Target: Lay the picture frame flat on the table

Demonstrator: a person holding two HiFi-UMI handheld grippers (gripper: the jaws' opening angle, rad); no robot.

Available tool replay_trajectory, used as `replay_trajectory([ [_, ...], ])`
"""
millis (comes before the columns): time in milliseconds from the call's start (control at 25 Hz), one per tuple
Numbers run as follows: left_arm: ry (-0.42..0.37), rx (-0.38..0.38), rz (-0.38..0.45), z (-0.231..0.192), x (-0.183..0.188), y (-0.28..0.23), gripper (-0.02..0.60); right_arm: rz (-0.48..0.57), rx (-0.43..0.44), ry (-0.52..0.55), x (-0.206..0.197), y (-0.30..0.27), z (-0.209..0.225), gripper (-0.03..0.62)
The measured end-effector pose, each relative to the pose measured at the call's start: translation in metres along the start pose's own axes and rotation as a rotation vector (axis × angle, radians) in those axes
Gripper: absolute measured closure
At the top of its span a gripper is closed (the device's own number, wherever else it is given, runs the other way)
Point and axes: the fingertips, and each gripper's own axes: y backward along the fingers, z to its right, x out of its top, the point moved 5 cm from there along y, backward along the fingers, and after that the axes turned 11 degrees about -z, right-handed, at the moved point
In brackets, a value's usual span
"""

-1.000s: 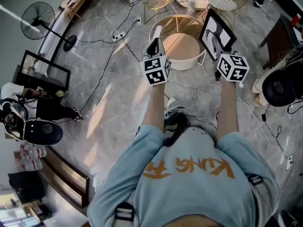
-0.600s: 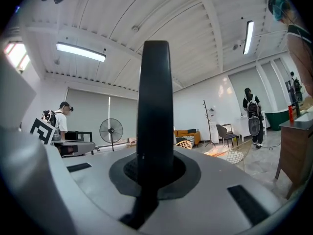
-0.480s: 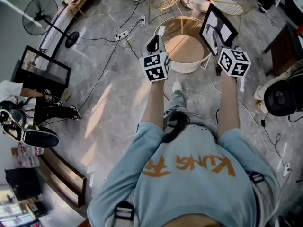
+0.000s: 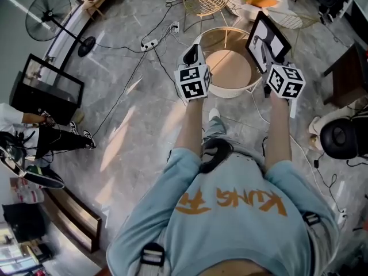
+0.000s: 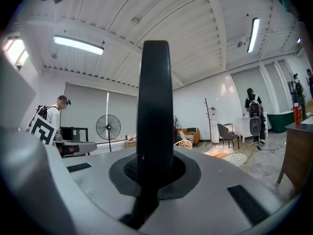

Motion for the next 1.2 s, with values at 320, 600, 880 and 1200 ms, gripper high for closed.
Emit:
replay_trajectory([
  [320,0.023,-0.019,-0.044,-0.017,0.004,-0.053,0.560,-0.068,-0.011,-0.019,-0.001,-0.054,0.014,0.586],
  [600,0.083,0.010,-0.118,-0.056,-0.017,-0.097,0.560,-0.156,0.020,-0.008,-0.016,-0.115,0.007,0.586],
  [880,0.150,-0.022,-0.162,-0.083,-0.016,-0.168,0.560,-0.245,-0.016,0.020,-0.007,-0.181,0.022,0.586],
  [1200,0.296,0.003,-0.236,-0.131,-0.038,-0.264,0.560,-0.360,-0.049,0.095,-0.002,-0.271,0.048,0.586],
])
